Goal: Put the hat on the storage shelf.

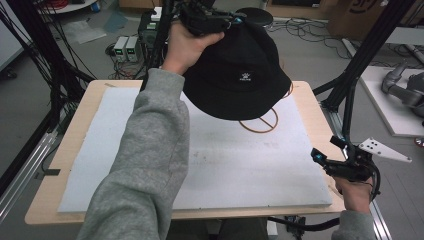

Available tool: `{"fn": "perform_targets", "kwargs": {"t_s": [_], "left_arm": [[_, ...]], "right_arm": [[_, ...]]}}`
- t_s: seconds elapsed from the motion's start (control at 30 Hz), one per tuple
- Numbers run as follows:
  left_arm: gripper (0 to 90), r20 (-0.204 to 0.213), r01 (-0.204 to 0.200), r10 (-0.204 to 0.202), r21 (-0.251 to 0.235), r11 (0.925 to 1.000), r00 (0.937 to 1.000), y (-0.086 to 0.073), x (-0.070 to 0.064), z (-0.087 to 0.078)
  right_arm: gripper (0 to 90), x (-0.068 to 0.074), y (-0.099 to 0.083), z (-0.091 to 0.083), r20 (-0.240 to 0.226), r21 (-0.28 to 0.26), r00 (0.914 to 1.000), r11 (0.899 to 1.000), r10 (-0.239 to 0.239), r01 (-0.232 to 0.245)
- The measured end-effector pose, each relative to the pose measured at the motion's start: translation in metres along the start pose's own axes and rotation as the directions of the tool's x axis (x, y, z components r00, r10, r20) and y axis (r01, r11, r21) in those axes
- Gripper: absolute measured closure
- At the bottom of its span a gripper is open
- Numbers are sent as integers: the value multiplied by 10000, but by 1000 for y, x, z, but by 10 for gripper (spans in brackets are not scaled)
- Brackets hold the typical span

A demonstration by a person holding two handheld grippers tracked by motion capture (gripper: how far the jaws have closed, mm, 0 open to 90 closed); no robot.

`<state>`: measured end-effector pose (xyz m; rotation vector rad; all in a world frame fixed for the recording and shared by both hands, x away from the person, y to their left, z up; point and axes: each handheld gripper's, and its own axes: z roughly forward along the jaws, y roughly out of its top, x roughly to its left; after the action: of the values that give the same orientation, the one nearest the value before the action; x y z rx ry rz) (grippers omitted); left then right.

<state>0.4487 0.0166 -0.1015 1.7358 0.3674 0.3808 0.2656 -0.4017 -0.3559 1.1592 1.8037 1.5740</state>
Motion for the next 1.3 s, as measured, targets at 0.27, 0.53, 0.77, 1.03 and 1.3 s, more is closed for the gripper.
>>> {"fn": "perform_targets", "kwargs": {"t_s": [0.27, 0.53, 0.77, 1.03, 1.3], "left_arm": [[894, -1, -201, 201, 111, 9997, 9998, 8, 5, 29], [894, 122, -227, 222, 392, 9990, 9997, 5, 11, 69], [894, 281, -136, 123, 467, 9988, 9995, -1, 19, 98], [893, 402, -127, 94, 830, 9965, 9991, -14, 21, 131], [893, 508, -196, 119, 1528, 9881, 9986, -35, 23, 161]], "right_arm": [[23, -2, -4, -3, 24, 179, 10000, 9998, 29, -30], [23, -3, -6, -9, 101, 167, 9999, 9998, 139, -140], [24, -5, -8, -12, 127, 250, 9998, 9996, 131, -134], [23, -10, -12, -18, 290, 269, 9993, 9994, 232, -240], [23, -13, -16, -21, 324, 387, 9991, 9988, 291, -303]]}}
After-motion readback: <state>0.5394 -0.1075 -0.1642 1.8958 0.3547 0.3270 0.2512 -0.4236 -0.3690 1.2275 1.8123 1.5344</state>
